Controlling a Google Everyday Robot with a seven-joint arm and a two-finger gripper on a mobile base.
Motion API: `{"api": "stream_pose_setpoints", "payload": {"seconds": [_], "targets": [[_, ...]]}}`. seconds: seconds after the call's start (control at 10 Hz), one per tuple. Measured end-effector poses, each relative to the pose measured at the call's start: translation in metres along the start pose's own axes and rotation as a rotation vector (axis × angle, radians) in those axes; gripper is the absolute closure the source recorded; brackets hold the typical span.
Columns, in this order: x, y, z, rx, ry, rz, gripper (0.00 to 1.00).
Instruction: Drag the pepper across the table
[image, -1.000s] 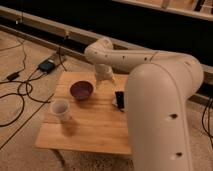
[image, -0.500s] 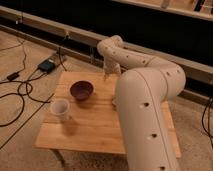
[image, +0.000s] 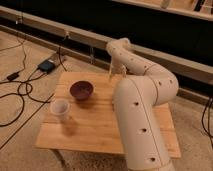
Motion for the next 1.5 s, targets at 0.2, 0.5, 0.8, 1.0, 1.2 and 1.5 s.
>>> {"api": "stream_pose_setpoints", "payload": {"seconds": [0.2, 0.5, 0.8, 1.0, 1.2, 1.5], "targets": [[-0.002, -0.017, 0.008, -0.009, 0.009, 0.038, 0.35], [-0.004, -0.035, 0.014, -0.024, 0.008, 0.069, 0.35], [-0.002, -0.044, 0.018, -0.033, 0.006, 0.07, 0.35], [0.006, -0.048, 0.017, -0.028, 0.014, 0.057, 0.35], [0.017, -0.057, 0.015, -0.004, 0.028, 0.042, 0.35], [0.036, -0.071, 0.02, 0.035, 0.047, 0.029, 0.35]]}}
